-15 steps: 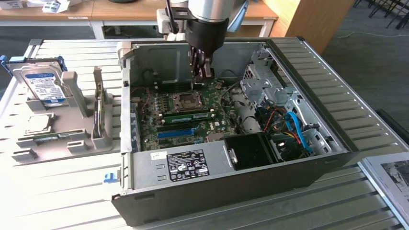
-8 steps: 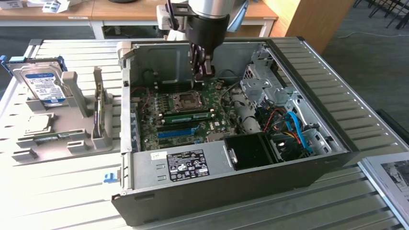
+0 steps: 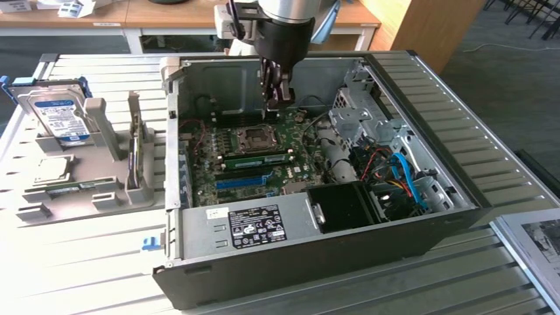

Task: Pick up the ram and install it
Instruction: 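Press down the ram until it locks into place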

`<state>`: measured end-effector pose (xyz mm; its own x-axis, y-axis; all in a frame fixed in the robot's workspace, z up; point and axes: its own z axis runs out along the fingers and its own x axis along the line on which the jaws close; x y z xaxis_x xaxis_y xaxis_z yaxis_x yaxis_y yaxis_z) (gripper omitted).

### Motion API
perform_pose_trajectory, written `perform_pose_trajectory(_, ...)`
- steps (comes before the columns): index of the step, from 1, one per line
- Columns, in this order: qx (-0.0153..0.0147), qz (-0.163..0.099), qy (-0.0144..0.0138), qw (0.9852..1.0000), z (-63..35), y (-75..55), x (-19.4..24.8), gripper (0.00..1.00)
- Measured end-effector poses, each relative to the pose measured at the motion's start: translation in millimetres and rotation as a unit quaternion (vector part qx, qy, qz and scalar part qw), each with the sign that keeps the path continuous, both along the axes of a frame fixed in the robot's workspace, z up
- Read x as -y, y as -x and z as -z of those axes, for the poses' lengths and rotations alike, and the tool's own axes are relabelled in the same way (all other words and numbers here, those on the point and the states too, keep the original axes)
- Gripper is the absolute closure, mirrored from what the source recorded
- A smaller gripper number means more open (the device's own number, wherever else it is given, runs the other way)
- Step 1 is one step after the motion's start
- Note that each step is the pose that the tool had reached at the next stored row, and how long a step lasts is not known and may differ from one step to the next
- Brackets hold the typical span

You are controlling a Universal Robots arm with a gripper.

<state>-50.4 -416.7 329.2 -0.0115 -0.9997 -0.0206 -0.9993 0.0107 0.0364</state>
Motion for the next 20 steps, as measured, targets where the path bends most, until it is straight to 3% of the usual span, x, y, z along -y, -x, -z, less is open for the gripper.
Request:
perform_pose_trajectory(11,0.0000,0.010,0.0000,0.9999,0.1,0.0,0.0,0.90)
perform_pose_trajectory(16,0.0000,0.046,0.0000,0.9990,0.3,-0.1,0.0,0.90)
perform_pose_trajectory(20,0.0000,0.082,0.0000,0.9966,0.5,0.0,0.0,0.90)
